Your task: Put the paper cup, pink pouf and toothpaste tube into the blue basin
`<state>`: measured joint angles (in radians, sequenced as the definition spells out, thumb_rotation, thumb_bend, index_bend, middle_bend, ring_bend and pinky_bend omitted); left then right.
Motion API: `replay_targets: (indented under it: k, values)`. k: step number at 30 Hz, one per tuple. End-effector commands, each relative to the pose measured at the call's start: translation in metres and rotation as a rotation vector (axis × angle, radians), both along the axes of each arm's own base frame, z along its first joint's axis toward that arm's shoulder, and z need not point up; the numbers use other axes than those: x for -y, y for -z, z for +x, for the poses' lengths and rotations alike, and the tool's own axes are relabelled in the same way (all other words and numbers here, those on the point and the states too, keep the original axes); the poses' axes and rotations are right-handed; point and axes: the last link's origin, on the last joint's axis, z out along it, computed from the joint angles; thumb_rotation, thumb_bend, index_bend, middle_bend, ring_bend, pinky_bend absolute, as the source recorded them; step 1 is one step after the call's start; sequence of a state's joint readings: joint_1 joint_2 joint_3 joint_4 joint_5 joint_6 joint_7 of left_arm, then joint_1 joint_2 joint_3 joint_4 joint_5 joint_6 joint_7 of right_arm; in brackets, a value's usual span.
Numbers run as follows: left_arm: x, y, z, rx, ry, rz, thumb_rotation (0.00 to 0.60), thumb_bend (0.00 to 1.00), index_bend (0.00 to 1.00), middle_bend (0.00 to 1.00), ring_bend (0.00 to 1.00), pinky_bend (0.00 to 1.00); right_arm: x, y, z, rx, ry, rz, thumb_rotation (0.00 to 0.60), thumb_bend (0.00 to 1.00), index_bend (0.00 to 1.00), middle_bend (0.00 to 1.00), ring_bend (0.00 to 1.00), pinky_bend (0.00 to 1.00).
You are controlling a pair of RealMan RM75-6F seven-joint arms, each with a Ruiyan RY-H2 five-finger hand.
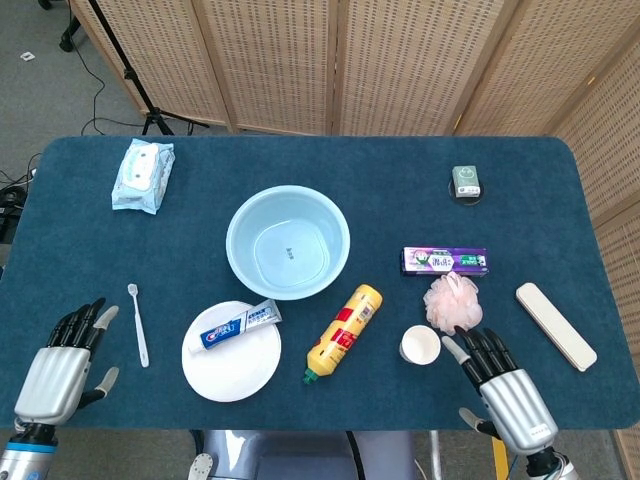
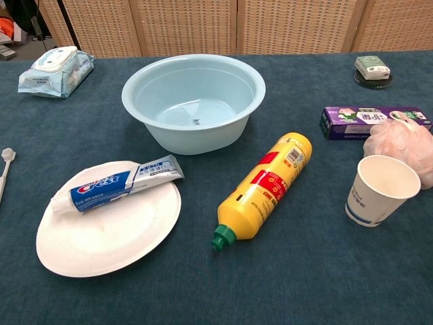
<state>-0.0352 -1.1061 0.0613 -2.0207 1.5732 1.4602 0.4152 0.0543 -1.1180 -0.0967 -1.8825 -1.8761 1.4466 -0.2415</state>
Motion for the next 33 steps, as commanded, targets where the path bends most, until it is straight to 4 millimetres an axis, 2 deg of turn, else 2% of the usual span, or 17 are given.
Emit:
replay_targets:
  k: [1, 7, 11, 13, 22, 26, 33]
  values:
    - [0.000, 0.001, 0.000, 0.000, 0.002, -0.004, 0.600, 0.33, 0.00, 0.00, 0.00, 0.11, 0.010, 0.004, 0.008, -0.019, -0.015, 0.017, 0.600, 0.13, 0.00, 0.00, 0.00, 0.00]
    - [0.001, 0.002, 0.001, 0.005, 0.000, -0.015, 0.600, 0.33, 0.00, 0.00, 0.00, 0.11, 0.031, 0.007, 0.032, -0.031, -0.049, 0.039, 0.600, 0.13, 0.00, 0.00, 0.00, 0.00]
    - [0.001, 0.002, 0.001, 0.013, -0.002, -0.020, 0.600, 0.33, 0.00, 0.00, 0.00, 0.11, 0.046, 0.007, 0.044, -0.056, -0.068, 0.026, 0.600, 0.13, 0.03, 0.00, 0.00, 0.07]
    - [0.001, 0.002, 0.001, 0.014, -0.003, -0.020, 0.600, 0.33, 0.00, 0.00, 0.00, 0.11, 0.049, 0.007, 0.046, -0.072, -0.067, 0.028, 0.600, 0.13, 0.04, 0.02, 0.04, 0.08]
    - [0.001, 0.002, 0.001, 0.018, -0.009, -0.024, 0.600, 0.33, 0.00, 0.00, 0.00, 0.11, 0.055, 0.005, 0.046, -0.106, -0.084, -0.023, 0.600, 0.13, 0.07, 0.09, 0.15, 0.16]
    - [0.002, 0.002, 0.002, 0.019, -0.008, -0.021, 0.600, 0.33, 0.00, 0.00, 0.00, 0.11, 0.055, 0.006, 0.041, -0.127, -0.088, -0.025, 0.600, 0.13, 0.07, 0.06, 0.14, 0.16]
    - [0.002, 0.003, 0.002, 0.018, -0.007, -0.025, 0.600, 0.33, 0.00, 0.00, 0.00, 0.11, 0.051, 0.010, 0.036, -0.180, -0.064, 0.052, 0.600, 0.10, 0.07, 0.03, 0.06, 0.16]
